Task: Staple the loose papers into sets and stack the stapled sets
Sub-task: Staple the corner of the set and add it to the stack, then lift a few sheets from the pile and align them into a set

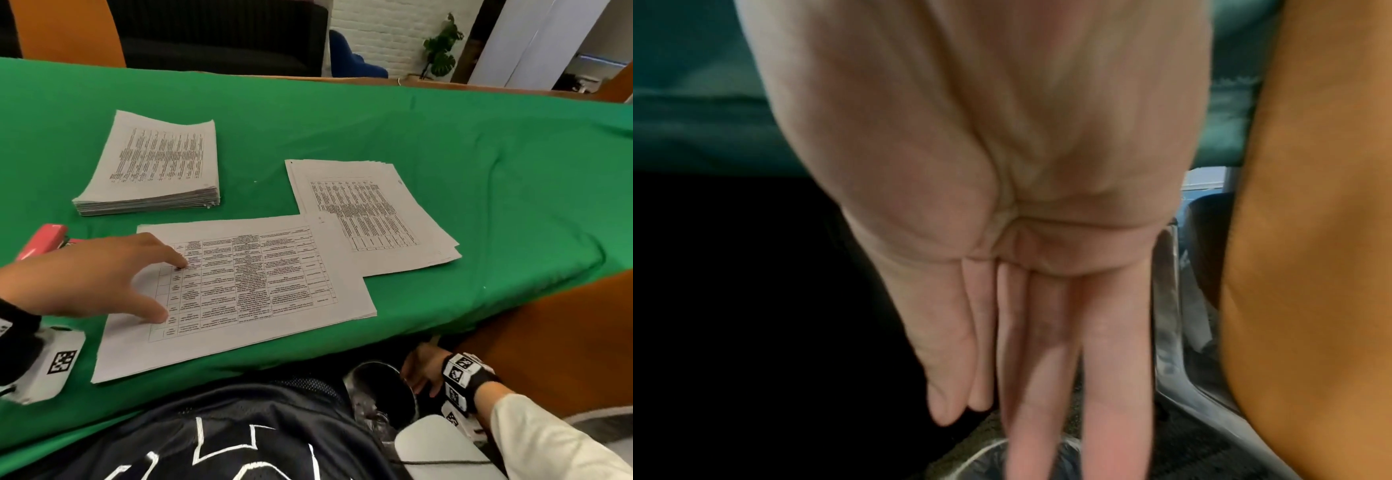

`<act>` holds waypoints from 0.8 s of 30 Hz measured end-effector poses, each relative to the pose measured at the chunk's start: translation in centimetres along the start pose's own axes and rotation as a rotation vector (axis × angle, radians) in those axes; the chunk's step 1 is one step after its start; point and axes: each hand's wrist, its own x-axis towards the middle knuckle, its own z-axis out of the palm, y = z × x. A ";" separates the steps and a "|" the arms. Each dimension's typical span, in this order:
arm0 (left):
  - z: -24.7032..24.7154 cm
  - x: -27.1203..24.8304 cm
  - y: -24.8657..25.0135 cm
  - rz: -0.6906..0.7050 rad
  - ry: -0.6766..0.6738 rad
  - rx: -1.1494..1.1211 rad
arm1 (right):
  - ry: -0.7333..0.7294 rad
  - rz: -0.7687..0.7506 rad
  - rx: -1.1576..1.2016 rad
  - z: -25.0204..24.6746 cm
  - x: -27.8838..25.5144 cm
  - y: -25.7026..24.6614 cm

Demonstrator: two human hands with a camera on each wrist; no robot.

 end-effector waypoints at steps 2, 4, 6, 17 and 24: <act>-0.1 0.0 0.1 0.008 -0.004 0.001 | 0.014 -0.031 -0.067 0.1 -0.5 -0.4; -0.3 -0.2 0.5 0.022 -0.008 0.003 | 0.031 -0.110 -0.106 -0.3 -2.4 -1.2; -0.5 -0.5 1.0 0.037 0.000 0.007 | -0.019 -0.209 -0.117 -0.9 -5.8 -2.6; -0.3 -1.0 1.7 0.014 0.062 -0.048 | -0.313 -0.691 -0.198 -6.8 -23.5 -17.1; -0.4 -1.3 2.1 0.006 0.090 -0.082 | 0.391 -0.950 -0.477 -8.4 -20.4 -32.5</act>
